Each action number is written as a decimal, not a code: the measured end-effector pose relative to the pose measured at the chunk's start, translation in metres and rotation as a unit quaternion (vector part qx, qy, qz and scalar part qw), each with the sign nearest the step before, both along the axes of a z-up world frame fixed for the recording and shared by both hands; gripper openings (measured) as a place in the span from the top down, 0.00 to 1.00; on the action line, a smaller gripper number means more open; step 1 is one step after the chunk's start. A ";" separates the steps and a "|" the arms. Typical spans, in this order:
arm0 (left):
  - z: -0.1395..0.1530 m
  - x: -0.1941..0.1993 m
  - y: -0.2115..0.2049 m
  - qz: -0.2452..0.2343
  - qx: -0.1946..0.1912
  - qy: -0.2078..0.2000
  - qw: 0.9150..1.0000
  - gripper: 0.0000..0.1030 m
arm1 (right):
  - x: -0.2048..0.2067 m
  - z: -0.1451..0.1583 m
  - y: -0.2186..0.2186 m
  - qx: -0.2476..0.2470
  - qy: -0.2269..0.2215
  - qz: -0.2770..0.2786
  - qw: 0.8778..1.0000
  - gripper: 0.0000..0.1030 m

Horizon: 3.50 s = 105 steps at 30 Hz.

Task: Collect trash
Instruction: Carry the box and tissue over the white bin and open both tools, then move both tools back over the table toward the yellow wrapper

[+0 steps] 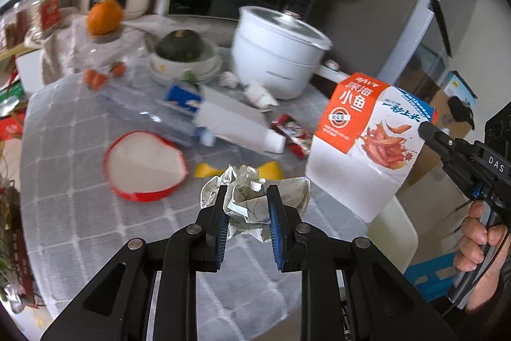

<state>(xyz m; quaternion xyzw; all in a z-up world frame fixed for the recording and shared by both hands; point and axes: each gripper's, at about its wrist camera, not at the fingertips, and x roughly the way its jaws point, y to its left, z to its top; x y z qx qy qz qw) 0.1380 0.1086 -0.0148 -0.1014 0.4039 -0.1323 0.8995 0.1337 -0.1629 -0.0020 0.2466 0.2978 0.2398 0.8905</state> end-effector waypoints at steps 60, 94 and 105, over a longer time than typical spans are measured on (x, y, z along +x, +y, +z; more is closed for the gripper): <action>-0.084 -0.011 -0.357 -0.256 0.086 -0.018 0.963 0.23 | -0.099 -0.073 -0.280 -0.134 0.233 -0.267 0.925 0.45; -0.047 0.015 -0.153 -0.075 0.173 -0.009 0.982 0.03 | -0.038 -0.065 -0.167 -0.194 0.209 -0.188 0.940 0.20; -0.049 0.027 -0.029 0.018 0.190 0.019 0.981 0.03 | -0.003 -0.068 -0.091 -0.220 0.199 -0.129 0.946 0.19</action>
